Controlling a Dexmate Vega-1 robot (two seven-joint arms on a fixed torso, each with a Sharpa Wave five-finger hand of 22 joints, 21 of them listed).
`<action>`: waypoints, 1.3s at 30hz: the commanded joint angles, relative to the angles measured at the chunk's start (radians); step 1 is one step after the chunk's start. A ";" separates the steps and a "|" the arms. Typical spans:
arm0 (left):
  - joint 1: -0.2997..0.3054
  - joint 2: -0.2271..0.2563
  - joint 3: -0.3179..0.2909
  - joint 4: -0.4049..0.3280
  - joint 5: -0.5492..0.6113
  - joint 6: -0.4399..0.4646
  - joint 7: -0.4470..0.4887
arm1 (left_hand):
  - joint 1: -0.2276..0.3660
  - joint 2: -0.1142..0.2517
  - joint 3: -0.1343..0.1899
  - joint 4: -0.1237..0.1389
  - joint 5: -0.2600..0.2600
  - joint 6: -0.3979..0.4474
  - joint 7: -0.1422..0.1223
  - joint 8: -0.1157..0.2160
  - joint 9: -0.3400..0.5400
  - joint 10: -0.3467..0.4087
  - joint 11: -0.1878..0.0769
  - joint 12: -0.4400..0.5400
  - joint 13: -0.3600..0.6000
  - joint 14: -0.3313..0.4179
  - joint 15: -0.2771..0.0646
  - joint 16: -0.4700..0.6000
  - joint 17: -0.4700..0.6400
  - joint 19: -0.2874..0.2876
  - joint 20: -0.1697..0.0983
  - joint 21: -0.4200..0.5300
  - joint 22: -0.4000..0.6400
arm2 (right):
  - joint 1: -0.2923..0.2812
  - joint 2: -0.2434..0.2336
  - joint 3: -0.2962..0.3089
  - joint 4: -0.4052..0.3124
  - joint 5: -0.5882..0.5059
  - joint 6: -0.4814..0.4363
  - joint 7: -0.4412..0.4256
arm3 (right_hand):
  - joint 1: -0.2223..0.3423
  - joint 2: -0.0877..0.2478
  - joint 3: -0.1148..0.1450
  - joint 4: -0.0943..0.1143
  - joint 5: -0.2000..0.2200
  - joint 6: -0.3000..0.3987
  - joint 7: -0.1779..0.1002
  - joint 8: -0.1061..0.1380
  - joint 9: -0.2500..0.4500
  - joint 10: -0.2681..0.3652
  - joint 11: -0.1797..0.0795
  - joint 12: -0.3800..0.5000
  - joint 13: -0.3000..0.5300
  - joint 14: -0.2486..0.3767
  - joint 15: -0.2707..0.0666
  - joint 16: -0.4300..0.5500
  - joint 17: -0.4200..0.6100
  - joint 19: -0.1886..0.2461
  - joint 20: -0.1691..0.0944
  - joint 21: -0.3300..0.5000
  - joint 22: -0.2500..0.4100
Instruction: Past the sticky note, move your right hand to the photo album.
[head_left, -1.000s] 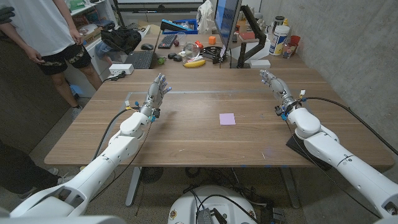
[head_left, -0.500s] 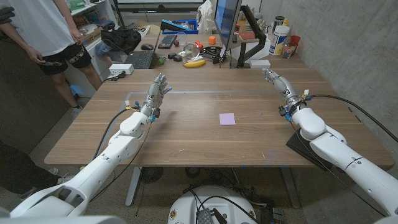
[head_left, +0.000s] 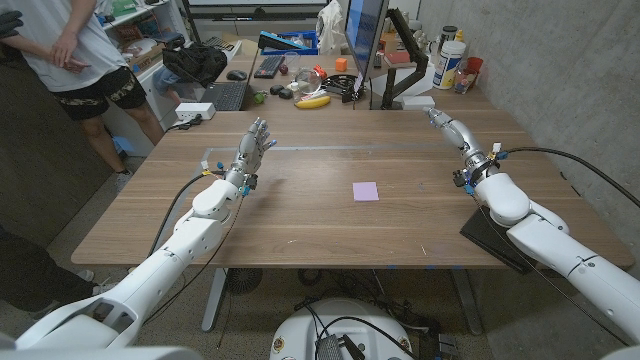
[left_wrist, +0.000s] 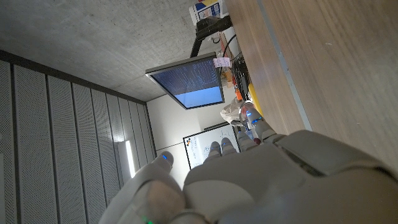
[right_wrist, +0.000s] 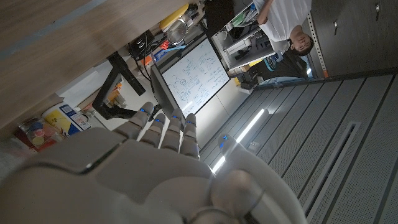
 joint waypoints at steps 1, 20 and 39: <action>0.001 0.003 0.003 -0.008 0.007 0.002 0.004 | 0.004 0.116 -0.004 -0.002 0.004 -0.161 -0.004 0.003 0.002 -0.134 -0.004 0.006 0.004 -0.178 -0.052 0.004 0.002 -0.226 -0.074 0.006 0.003 | -0.033 -0.030 0.029 -0.050 -0.097 -0.003 -0.048 | 0.022 0.067 0.009 -0.012 0.000 0.026 -0.002 0.009 0.005 0.021 -0.003 0.009 0.002 0.019 -0.017 0.005 0.002 0.021 -0.070 0.004 0.001; -0.001 0.002 0.009 -0.013 0.012 0.004 0.002 | 0.004 0.116 -0.006 -0.002 0.005 -0.158 -0.003 0.003 0.002 -0.133 -0.004 0.007 0.004 -0.179 -0.052 0.003 0.002 -0.227 -0.073 0.006 0.003 | -0.120 -0.093 0.102 -0.159 -0.221 -0.055 -0.097 | 0.035 0.065 0.015 -0.022 -0.001 0.036 -0.007 0.005 0.005 0.029 -0.006 0.008 0.002 0.029 -0.021 0.002 0.001 0.026 -0.068 0.003 0.001; 0.003 0.009 0.010 -0.025 0.023 0.001 0.008 | 0.004 0.117 -0.008 -0.002 0.007 -0.158 -0.003 0.003 0.002 -0.133 -0.003 0.006 0.004 -0.178 -0.052 0.003 0.002 -0.226 -0.074 0.007 0.003 | -0.181 -0.126 0.159 -0.222 -0.313 -0.103 -0.119 | 0.044 0.064 0.019 -0.029 -0.004 0.057 -0.011 0.006 0.005 0.047 -0.010 0.010 0.002 0.039 -0.025 0.001 0.002 0.031 -0.069 0.001 0.001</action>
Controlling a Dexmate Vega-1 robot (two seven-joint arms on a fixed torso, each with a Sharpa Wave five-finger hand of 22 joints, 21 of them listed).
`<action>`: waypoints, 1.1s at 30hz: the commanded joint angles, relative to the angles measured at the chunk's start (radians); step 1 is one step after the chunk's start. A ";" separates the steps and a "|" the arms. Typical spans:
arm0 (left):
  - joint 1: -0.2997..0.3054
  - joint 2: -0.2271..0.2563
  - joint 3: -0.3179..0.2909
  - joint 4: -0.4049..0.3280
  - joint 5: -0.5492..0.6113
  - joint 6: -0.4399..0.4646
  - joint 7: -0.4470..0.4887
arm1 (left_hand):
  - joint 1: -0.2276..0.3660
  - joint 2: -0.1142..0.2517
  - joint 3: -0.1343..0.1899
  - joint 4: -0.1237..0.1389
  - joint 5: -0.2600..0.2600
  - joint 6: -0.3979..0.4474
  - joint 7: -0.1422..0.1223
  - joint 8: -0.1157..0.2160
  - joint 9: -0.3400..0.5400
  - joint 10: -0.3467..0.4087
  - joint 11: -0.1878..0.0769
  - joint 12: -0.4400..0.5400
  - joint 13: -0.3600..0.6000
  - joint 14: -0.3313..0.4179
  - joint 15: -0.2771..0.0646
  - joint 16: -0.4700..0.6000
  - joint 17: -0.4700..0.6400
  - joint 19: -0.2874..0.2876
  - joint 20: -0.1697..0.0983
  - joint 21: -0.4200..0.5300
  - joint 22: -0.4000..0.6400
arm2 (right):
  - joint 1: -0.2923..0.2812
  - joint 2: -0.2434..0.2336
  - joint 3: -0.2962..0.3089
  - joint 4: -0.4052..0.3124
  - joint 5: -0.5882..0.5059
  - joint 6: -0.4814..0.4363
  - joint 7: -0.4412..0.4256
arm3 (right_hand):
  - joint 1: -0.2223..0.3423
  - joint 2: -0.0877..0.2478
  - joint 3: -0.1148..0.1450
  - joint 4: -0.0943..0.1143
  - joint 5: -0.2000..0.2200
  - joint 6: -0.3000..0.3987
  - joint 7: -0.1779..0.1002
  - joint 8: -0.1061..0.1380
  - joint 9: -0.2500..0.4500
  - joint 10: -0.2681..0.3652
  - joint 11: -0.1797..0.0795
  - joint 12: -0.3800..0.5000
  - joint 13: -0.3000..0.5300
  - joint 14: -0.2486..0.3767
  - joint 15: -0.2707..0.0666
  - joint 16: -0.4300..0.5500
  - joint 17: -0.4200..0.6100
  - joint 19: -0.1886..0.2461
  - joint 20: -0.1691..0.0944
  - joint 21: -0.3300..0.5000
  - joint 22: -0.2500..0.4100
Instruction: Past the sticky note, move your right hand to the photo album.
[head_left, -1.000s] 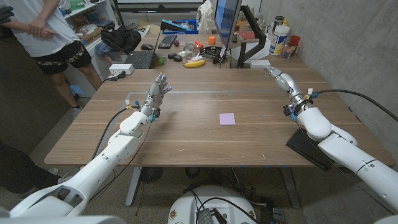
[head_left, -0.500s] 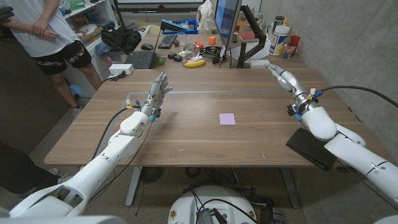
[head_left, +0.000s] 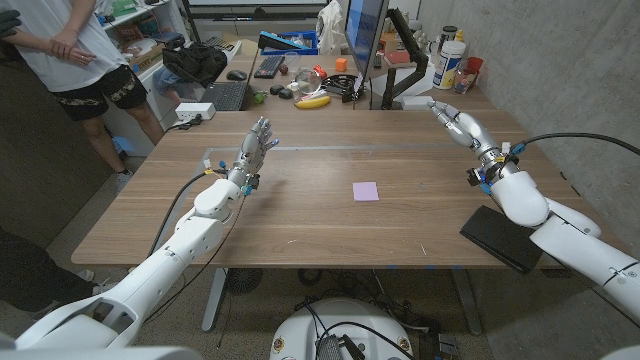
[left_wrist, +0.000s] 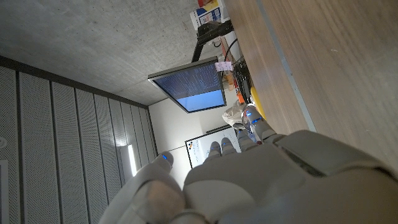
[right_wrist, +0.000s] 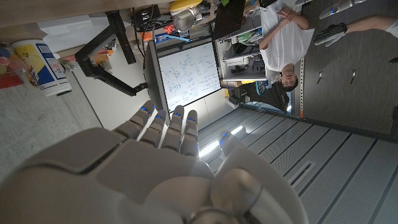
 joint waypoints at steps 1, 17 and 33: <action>0.004 0.006 0.000 -0.008 0.006 -0.002 0.004 | 0.004 0.117 -0.004 0.003 0.007 -0.158 -0.003 0.003 0.002 -0.132 -0.004 0.006 0.004 -0.178 -0.052 0.003 0.002 -0.226 -0.073 0.007 0.002 | -0.047 -0.020 0.043 -0.050 -0.058 -0.040 -0.019 | 0.008 0.051 0.002 -0.004 -0.004 0.010 0.001 0.005 0.005 0.016 0.000 0.002 0.002 0.008 -0.025 0.000 0.001 0.013 -0.071 0.001 0.003; 0.000 0.003 0.006 -0.009 0.012 -0.001 0.004 | 0.004 0.117 -0.005 0.003 0.008 -0.157 -0.002 0.002 0.002 -0.131 -0.005 0.007 0.004 -0.178 -0.053 0.003 0.002 -0.227 -0.073 0.007 0.002 | -0.103 -0.036 0.095 -0.093 -0.126 -0.066 -0.034 | 0.015 0.054 0.006 -0.008 -0.004 0.018 -0.003 0.003 0.005 0.019 -0.001 -0.001 0.002 0.011 -0.027 -0.002 0.002 0.016 -0.074 0.000 0.003; 0.000 0.003 0.010 -0.013 0.021 0.001 0.009 | 0.004 0.117 -0.006 0.003 0.009 -0.157 -0.002 0.002 0.002 -0.132 -0.005 0.006 0.004 -0.178 -0.051 0.003 0.002 -0.228 -0.073 0.008 0.002 | -0.165 -0.044 0.154 -0.137 -0.210 -0.099 -0.049 | 0.019 0.051 0.006 -0.011 -0.005 0.041 -0.004 0.004 0.005 0.040 -0.006 0.003 0.002 0.026 -0.039 0.001 0.002 0.023 -0.074 -0.001 0.003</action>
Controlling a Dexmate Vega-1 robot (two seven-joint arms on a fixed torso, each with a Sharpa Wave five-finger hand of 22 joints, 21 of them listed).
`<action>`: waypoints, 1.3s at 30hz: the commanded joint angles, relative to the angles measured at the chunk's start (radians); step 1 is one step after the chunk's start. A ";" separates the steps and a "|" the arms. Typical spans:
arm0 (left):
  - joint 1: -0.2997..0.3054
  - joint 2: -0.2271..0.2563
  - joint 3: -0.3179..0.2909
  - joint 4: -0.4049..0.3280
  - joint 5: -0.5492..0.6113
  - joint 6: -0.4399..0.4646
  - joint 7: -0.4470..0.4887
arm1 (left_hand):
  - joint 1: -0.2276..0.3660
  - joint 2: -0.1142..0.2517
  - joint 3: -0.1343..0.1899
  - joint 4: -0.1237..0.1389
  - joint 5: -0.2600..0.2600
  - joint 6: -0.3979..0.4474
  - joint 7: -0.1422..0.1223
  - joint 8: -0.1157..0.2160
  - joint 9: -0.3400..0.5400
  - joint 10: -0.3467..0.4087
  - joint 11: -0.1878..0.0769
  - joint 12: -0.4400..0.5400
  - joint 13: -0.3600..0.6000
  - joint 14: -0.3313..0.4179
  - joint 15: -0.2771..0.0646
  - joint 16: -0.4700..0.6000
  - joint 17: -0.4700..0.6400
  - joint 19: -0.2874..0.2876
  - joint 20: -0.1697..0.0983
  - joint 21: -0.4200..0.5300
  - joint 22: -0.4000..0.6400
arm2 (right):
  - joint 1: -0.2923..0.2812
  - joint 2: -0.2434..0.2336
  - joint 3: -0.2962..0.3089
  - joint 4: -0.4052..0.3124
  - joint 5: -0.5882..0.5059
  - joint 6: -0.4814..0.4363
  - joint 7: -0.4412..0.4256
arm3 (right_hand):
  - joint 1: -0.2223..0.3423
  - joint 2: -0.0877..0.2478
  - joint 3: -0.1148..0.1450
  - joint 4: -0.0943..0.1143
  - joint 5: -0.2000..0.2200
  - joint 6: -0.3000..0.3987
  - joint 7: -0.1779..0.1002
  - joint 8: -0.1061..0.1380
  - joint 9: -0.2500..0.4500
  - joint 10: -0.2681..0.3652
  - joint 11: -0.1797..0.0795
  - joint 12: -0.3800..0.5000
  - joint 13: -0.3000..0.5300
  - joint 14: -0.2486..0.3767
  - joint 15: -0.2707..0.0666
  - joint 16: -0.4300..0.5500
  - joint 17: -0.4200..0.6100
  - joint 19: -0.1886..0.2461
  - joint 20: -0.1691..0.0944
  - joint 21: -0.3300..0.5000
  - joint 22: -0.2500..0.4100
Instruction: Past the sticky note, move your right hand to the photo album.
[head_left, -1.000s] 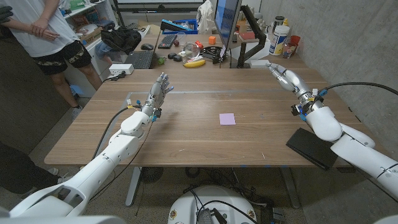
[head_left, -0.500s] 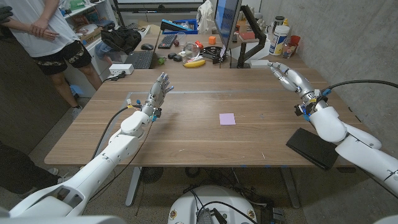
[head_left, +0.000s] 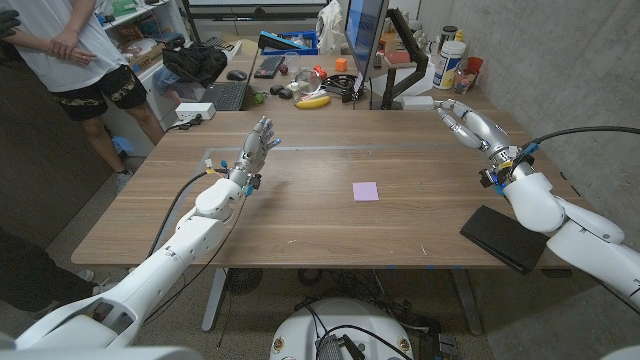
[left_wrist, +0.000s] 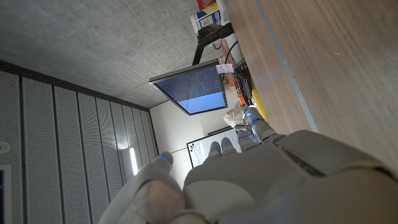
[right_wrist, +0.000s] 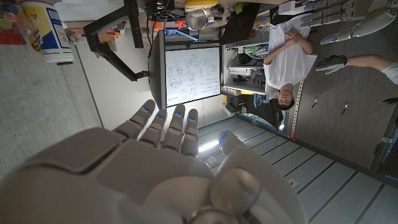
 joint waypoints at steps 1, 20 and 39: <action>0.000 0.002 0.003 -0.005 0.007 0.001 0.004 | 0.004 0.117 -0.002 -0.002 0.010 -0.157 -0.002 0.002 0.002 -0.132 -0.004 0.006 0.004 -0.178 -0.052 0.003 0.002 -0.227 -0.074 0.008 0.002 | -0.054 -0.006 0.052 -0.037 -0.061 -0.027 -0.012 | 0.014 0.045 0.003 -0.008 -0.001 0.017 -0.003 0.005 0.005 0.014 -0.001 0.003 0.002 0.016 -0.040 0.001 0.002 0.011 -0.072 -0.001 0.003; -0.003 0.006 0.009 -0.015 0.012 0.009 0.000 | 0.004 0.117 -0.004 -0.002 0.011 -0.156 -0.002 0.002 0.002 -0.132 -0.004 0.006 0.004 -0.178 -0.052 0.003 0.002 -0.227 -0.073 0.008 0.002 | -0.151 0.010 0.155 -0.077 -0.155 -0.026 -0.025 | 0.030 0.041 0.005 -0.023 0.000 0.105 -0.015 0.017 0.005 0.085 -0.013 0.017 0.002 0.075 -0.060 0.006 0.000 0.052 -0.074 0.006 0.003; -0.015 -0.002 0.022 -0.010 0.019 0.013 -0.007 | 0.004 0.117 -0.006 -0.002 0.012 -0.156 -0.003 0.002 0.003 -0.131 -0.004 0.006 0.004 -0.179 -0.051 0.002 0.002 -0.228 -0.073 0.009 0.002 | -0.235 0.041 0.260 -0.103 -0.227 -0.007 0.043 | 0.030 0.037 0.000 -0.026 0.000 0.141 -0.019 0.019 0.005 0.101 -0.014 0.016 0.002 0.088 -0.065 0.004 0.002 0.062 -0.073 0.007 0.003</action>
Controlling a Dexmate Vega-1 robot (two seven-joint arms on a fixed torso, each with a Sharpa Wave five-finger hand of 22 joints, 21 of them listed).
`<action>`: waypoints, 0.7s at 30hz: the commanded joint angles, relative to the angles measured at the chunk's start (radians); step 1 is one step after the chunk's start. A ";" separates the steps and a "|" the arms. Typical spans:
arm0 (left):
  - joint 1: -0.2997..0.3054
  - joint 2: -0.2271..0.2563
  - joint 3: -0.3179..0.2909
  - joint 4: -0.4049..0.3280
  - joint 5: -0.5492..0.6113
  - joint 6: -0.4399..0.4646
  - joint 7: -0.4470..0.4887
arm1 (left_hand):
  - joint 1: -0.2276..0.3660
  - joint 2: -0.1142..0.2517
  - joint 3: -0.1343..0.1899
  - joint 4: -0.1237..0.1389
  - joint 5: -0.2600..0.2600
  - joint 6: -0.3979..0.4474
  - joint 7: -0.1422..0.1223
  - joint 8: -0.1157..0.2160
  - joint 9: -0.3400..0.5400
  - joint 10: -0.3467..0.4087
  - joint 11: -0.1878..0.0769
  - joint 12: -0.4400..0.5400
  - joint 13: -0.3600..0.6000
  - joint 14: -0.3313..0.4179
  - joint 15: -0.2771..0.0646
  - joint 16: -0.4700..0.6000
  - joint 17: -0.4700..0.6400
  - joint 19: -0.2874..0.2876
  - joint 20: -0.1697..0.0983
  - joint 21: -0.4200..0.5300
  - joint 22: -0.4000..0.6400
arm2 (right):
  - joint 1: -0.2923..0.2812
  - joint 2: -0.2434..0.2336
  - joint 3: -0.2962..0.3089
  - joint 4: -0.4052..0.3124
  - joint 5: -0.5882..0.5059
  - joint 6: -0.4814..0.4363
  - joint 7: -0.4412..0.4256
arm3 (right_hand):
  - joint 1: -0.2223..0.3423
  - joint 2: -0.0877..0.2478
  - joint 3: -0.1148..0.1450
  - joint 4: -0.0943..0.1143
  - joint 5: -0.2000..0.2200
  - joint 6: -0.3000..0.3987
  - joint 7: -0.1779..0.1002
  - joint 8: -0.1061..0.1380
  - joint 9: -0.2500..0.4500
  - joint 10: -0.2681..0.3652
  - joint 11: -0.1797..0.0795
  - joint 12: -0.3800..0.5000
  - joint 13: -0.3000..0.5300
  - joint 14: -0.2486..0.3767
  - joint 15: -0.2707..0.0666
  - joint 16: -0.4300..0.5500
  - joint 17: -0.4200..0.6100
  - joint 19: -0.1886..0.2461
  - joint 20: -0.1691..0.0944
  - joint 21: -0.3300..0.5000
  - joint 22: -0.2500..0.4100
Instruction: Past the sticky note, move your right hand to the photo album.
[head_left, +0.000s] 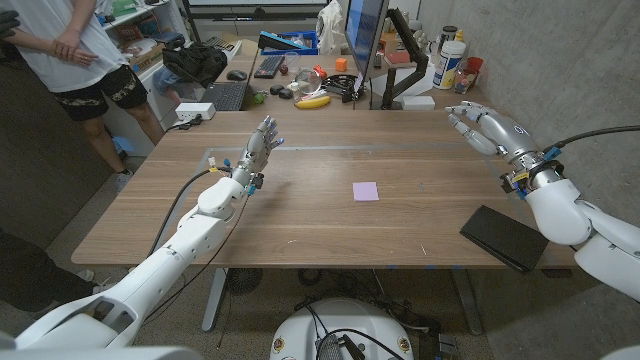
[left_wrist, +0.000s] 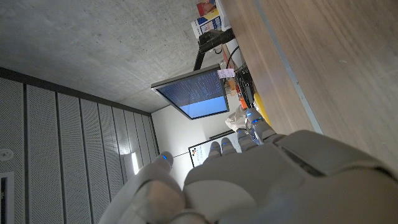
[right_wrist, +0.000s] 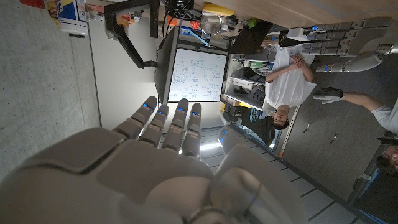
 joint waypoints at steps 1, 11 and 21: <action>-0.009 -0.007 0.009 0.004 0.006 0.004 -0.006 | 0.004 0.117 -0.006 -0.002 0.005 -0.156 -0.002 0.002 0.003 -0.131 -0.004 0.006 0.004 -0.179 -0.052 0.002 0.002 -0.227 -0.073 0.009 0.002 | -0.055 0.026 0.070 -0.014 -0.055 0.021 0.032 | 0.002 0.033 -0.001 -0.003 0.000 0.037 -0.002 0.008 0.005 0.015 0.002 0.003 0.002 0.013 -0.060 0.004 0.001 0.015 -0.073 0.007 0.003; -0.013 -0.011 0.013 0.005 0.011 0.003 -0.004 | 0.004 0.117 -0.007 -0.002 0.006 -0.157 -0.003 0.002 0.003 -0.131 -0.005 0.006 0.004 -0.178 -0.052 0.002 0.002 -0.228 -0.073 0.009 0.002 | -0.081 0.049 0.112 -0.027 -0.096 0.028 0.063 | 0.000 0.030 -0.001 0.000 0.001 0.035 -0.007 0.001 0.005 0.020 -0.002 0.002 0.002 0.019 -0.062 0.001 0.000 0.022 -0.073 0.009 0.003; -0.004 0.003 0.005 -0.003 0.012 0.005 0.002 | 0.004 0.117 -0.007 -0.002 0.006 -0.157 -0.003 0.002 0.003 -0.132 -0.004 0.006 0.004 -0.179 -0.051 0.002 0.002 -0.227 -0.074 0.009 0.002 | -0.107 0.077 0.149 -0.043 -0.137 0.024 0.090 | 0.000 0.030 0.000 -0.001 0.002 0.034 -0.015 -0.003 0.005 0.021 -0.001 0.000 0.002 0.021 -0.063 -0.001 -0.001 0.023 -0.073 0.008 0.003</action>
